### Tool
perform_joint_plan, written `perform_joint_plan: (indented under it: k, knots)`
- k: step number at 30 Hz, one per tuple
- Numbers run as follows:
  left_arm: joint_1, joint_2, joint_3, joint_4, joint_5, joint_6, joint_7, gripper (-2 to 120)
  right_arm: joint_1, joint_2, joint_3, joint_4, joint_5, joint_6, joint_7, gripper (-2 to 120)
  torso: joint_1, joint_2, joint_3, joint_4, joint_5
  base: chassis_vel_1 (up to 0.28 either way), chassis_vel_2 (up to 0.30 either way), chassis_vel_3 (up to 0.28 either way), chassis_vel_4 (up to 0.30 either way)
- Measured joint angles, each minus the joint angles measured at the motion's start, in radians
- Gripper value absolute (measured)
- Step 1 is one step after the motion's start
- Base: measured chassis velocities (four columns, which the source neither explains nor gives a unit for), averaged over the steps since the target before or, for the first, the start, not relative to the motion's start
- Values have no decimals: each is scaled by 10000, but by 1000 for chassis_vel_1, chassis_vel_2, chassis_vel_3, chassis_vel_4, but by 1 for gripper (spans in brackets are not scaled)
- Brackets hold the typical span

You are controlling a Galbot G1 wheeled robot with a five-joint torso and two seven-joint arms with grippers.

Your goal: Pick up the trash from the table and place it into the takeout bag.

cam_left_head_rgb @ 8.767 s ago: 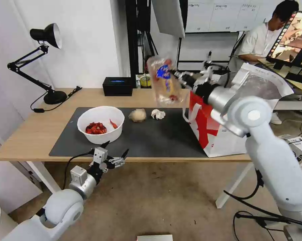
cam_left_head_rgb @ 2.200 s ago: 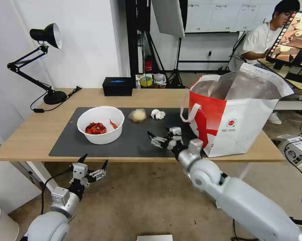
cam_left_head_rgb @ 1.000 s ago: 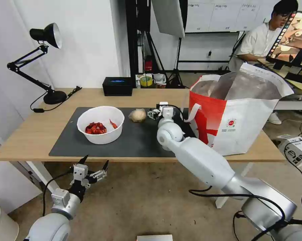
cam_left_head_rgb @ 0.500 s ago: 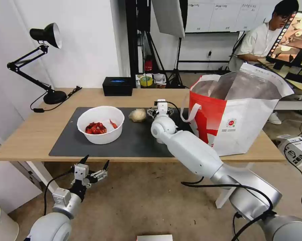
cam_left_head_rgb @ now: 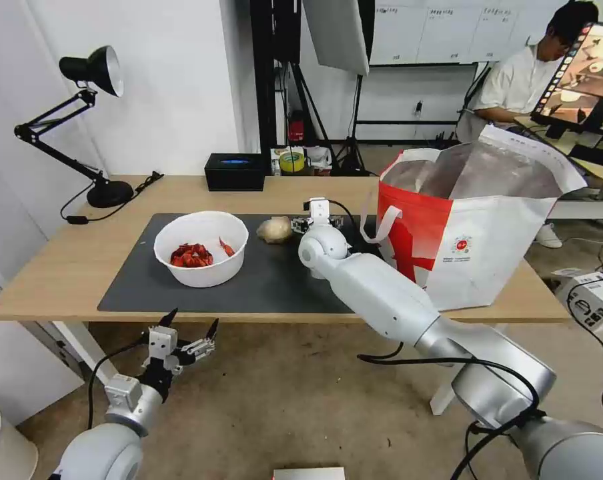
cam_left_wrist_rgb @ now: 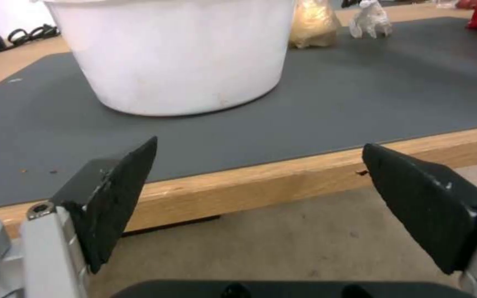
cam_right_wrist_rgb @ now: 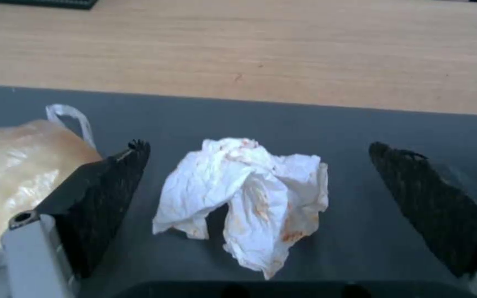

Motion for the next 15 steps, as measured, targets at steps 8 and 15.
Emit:
perform_joint_plan:
  k: [8, 15]
  knots:
    - [40, -39, -81, -47, 6, -4, 8, 100, 120, 84, -18, -357, 180, -112, -310, 100, 0, 0, 0, 0, 0, 0, 0, 0, 0]
    - [-24, -159, -114, -87, -3, -9, 10, 100, 223, 70, -59, -450, 345, -294, -425, 100, 0, 0, 0, 0, 0, 0, 0, 0, 0]
